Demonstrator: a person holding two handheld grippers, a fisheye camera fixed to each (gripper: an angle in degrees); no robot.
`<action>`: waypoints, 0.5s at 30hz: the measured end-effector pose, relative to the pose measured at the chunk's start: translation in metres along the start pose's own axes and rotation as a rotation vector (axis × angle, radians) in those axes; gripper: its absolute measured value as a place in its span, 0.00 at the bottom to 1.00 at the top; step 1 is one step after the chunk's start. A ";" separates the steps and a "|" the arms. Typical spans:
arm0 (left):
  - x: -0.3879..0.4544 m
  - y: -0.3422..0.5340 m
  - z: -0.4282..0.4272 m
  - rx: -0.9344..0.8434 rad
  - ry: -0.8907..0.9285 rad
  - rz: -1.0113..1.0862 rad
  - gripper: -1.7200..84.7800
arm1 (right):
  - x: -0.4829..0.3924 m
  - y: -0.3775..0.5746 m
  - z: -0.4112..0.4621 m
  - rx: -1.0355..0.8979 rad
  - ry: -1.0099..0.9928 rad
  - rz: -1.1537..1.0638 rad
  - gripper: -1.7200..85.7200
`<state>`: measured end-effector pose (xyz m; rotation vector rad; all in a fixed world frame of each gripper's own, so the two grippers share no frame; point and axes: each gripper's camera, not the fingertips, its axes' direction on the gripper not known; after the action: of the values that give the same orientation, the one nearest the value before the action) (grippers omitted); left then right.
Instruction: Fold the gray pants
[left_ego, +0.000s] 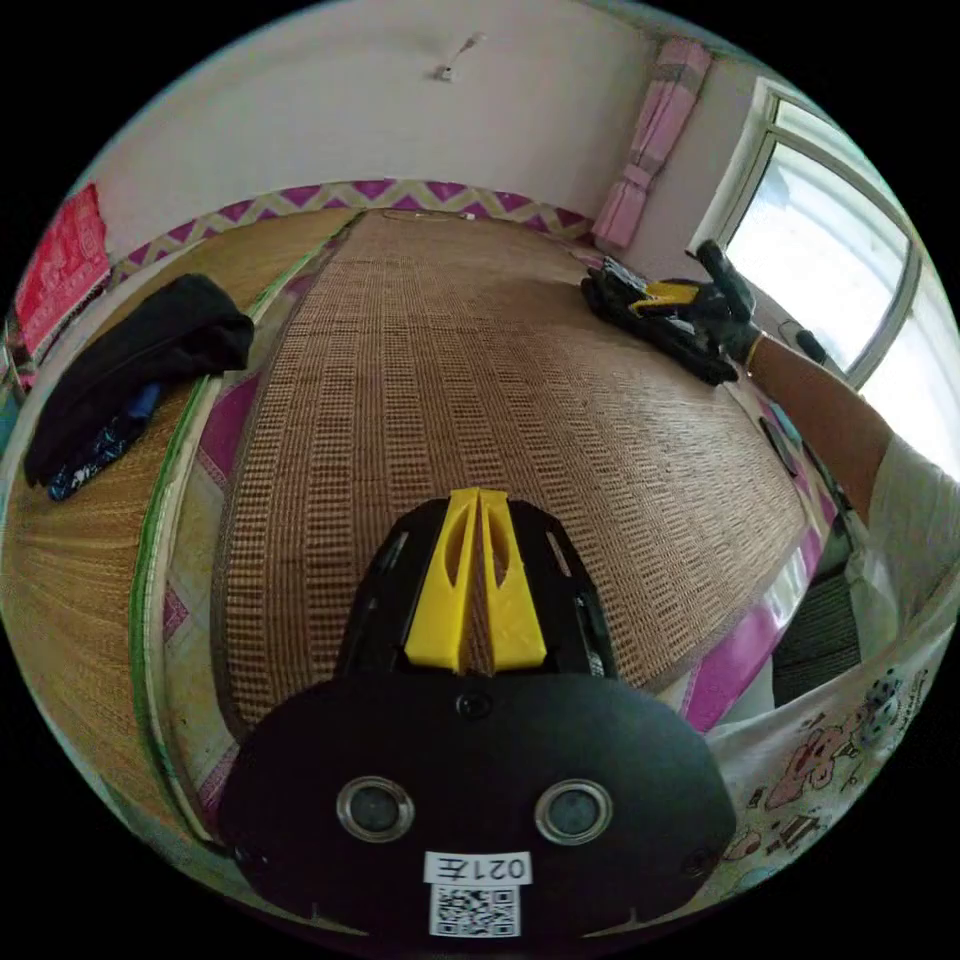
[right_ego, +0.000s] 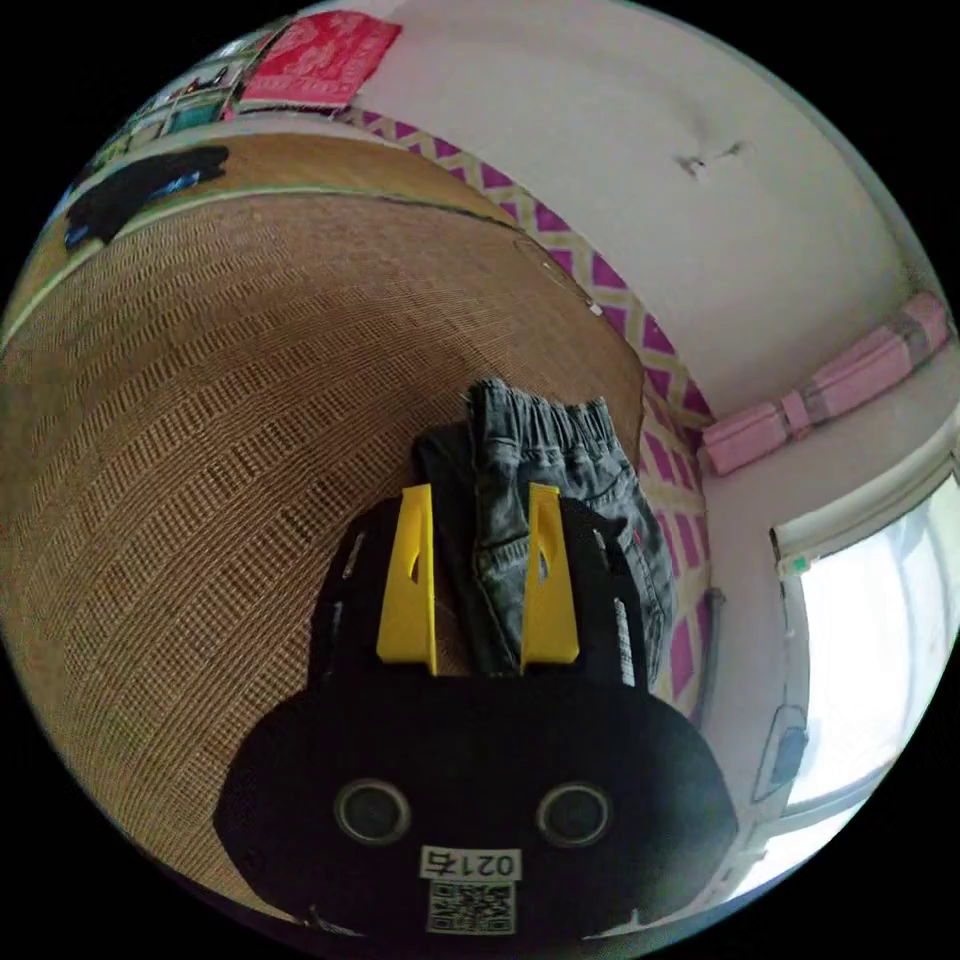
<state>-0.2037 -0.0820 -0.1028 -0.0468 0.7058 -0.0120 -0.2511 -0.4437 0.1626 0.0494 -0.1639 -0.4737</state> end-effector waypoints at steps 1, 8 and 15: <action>0.008 0.004 0.007 -0.008 0.004 0.007 0.01 | -0.007 -0.005 0.003 -0.018 0.038 -0.008 0.14; 0.036 0.032 0.032 -0.030 0.041 0.046 0.01 | -0.037 -0.006 0.001 -0.021 0.257 -0.045 0.09; 0.044 0.061 0.046 -0.049 0.059 0.044 0.01 | 0.061 0.011 -0.052 0.014 -0.118 0.418 0.02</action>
<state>-0.1410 -0.0210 -0.0990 -0.0781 0.7655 0.0462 -0.1835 -0.4612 0.1207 0.0006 -0.2857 -0.0581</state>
